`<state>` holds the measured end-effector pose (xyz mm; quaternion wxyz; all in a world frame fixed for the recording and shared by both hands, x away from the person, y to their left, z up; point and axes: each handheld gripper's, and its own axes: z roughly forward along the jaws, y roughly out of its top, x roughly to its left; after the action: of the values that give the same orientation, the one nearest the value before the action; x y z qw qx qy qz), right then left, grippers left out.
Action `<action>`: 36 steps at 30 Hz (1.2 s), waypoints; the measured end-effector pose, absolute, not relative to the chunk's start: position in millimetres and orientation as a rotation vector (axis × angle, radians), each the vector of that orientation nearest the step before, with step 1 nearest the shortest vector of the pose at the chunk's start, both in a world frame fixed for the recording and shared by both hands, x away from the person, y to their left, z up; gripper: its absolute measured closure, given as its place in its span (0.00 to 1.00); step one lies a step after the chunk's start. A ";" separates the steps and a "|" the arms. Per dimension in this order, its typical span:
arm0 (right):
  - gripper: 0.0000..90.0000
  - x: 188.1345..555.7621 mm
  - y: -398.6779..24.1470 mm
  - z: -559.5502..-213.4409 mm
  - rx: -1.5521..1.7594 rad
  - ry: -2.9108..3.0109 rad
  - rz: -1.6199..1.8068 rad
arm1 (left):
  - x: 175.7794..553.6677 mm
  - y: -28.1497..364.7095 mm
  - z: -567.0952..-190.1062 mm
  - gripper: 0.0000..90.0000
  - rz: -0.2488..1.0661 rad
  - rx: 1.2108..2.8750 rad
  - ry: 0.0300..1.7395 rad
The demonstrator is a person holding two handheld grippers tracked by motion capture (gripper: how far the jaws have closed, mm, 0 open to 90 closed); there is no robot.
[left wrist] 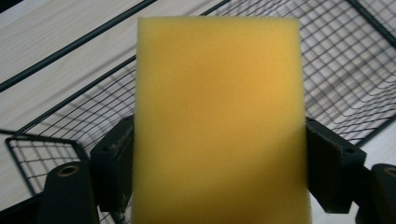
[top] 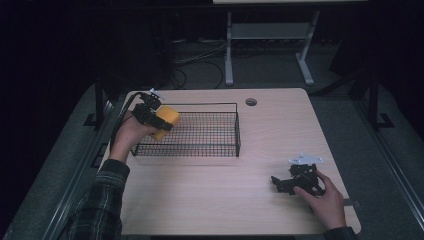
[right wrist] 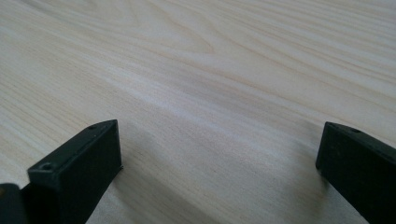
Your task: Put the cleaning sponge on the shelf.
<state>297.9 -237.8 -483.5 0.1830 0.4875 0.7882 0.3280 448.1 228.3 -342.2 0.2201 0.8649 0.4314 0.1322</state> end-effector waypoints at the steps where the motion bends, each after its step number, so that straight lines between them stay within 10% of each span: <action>1: 0.00 297.9 -237.8 -483.5 1.375 2.224 0.925 | 449.3 231.1 -342.8 0.25 0.370 2.392 1.203; 36: 0.00 298.4 -237.8 -483.6 1.372 2.223 0.925 | 467.9 265.3 -384.5 0.25 0.344 2.316 1.391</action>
<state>298.4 -237.8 -483.6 0.1844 0.4866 0.7884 0.3280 467.9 265.3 -384.5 0.2075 0.8319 0.4996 0.1236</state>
